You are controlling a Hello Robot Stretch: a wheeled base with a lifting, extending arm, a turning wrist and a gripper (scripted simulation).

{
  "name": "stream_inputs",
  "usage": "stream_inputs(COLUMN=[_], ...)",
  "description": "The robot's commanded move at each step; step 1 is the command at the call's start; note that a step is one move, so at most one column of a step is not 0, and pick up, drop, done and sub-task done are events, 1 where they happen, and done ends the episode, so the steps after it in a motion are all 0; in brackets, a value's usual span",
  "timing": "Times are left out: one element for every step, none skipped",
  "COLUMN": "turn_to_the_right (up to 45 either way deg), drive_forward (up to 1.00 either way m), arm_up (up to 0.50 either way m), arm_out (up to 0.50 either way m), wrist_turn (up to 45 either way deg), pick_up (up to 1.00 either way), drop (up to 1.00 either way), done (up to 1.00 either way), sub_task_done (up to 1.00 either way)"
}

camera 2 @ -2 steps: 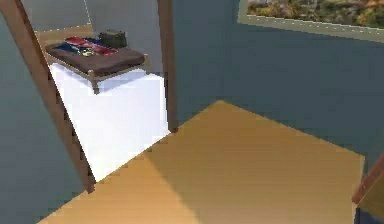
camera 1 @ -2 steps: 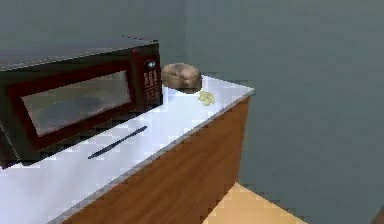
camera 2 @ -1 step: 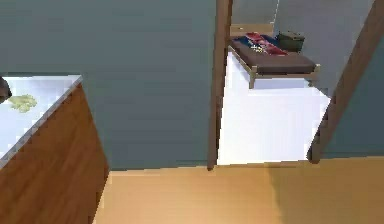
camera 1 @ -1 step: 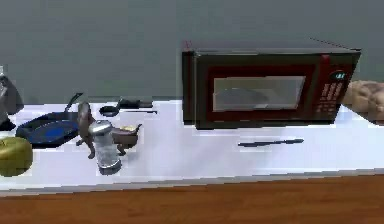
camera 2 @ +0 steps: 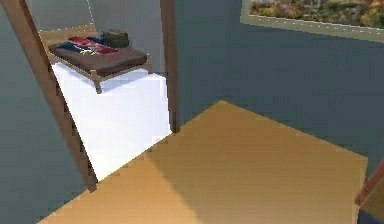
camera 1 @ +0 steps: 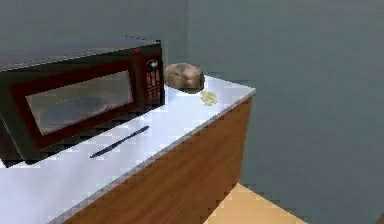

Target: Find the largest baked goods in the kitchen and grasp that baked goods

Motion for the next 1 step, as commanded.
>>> stream_inputs(turn_to_the_right=[45.0], drive_forward=[0.0], arm_up=[0.0], arm_out=[0.0], wrist_turn=[0.0], pick_up=[0.0], drop=[0.0], done=[0.0], sub_task_done=[0.0])
